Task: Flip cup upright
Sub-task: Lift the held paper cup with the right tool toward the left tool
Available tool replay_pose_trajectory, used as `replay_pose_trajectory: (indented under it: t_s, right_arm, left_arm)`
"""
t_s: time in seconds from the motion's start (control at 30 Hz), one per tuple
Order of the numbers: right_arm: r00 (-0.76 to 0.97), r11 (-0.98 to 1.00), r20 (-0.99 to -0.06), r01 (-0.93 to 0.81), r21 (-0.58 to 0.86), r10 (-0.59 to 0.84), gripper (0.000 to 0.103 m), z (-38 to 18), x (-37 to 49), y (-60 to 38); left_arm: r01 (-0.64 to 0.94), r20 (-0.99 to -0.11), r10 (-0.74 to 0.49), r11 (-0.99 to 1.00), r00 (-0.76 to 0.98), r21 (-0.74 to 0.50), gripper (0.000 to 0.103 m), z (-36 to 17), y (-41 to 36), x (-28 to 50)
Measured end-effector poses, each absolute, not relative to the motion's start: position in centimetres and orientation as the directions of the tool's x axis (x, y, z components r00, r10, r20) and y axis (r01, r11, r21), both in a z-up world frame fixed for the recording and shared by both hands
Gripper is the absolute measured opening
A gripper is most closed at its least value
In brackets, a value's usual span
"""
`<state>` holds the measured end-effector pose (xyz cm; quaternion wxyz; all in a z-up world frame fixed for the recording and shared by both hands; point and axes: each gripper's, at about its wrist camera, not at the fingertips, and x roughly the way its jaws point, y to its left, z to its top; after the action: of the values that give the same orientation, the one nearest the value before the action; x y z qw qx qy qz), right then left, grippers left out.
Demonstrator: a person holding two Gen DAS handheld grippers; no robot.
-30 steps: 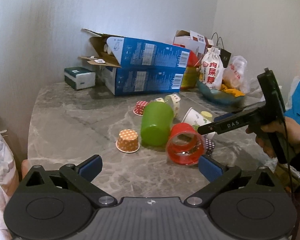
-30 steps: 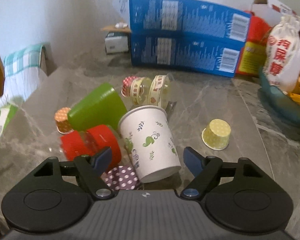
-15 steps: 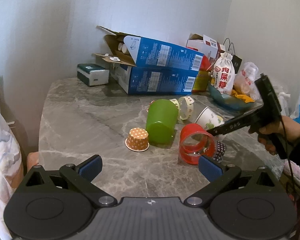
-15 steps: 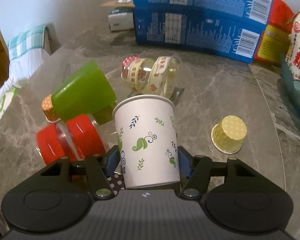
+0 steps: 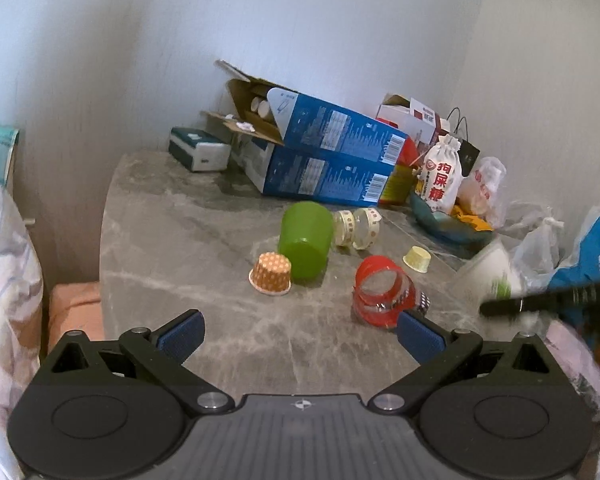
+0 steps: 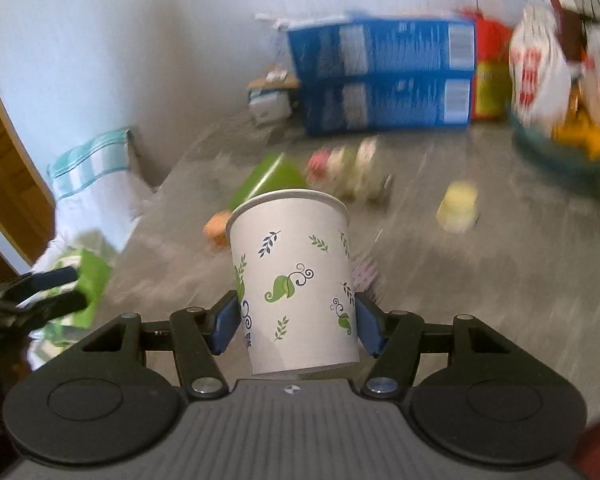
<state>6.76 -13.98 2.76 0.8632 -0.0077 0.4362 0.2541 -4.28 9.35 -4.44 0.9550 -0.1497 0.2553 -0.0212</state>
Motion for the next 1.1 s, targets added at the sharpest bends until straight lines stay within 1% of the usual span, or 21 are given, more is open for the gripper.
replay_pose_trajectory:
  t_s: [0.1, 0.27, 0.57, 0.83, 0.9, 1.03, 1.1]
  right_arm:
    - [0.45, 0.877, -0.777, -0.403, 0.262, 0.439, 0.062, 0.7, 4.5, -12.5]
    - [0.396, 0.889, -0.818, -0.363, 0.279, 0.418, 0.062, -1.5, 3.0, -9.1]
    - [0.392, 0.926, -0.857, -0.304, 0.223, 0.334, 0.062, -3.5, 4.1, -6.5]
    - [0.399, 0.925, -0.863, -0.335, 0.178, 0.311, 0.064, -3.7, 3.7, -5.1]
    - [0.391, 0.924, -0.867, -0.34, 0.176, 0.309, 0.067, -3.8, 3.9, -4.8]
    - [0.377, 0.918, -0.871, -0.356, 0.178, 0.315, 0.077, -4.0, 3.9, -4.7]
    - [0.372, 0.913, -0.87, -0.365, 0.183, 0.323, 0.079, -4.0, 3.9, -4.7]
  left_arm:
    - [-0.04, -0.482, -0.126, 0.947, 0.867, -0.318, 0.103, -4.8, 10.0, -5.3]
    - [-0.055, -0.501, -0.128, 0.941, 0.856, -0.335, 0.103, -5.6, 11.1, -6.6]
    - [-0.087, -0.501, -0.13, 0.918, 0.856, -0.387, 0.103, -6.4, 13.0, -8.1]
    - [-0.094, -0.531, -0.127, 0.924, 0.838, -0.37, 0.103, -7.1, 13.0, -7.7]
    - [-0.092, -0.533, -0.129, 0.925, 0.836, -0.369, 0.103, -7.2, 12.8, -7.6]
    - [-0.093, -0.545, -0.13, 0.928, 0.828, -0.361, 0.103, -7.4, 12.4, -7.3]
    - [-0.097, -0.553, -0.129, 0.928, 0.823, -0.36, 0.103, -7.6, 12.3, -7.1]
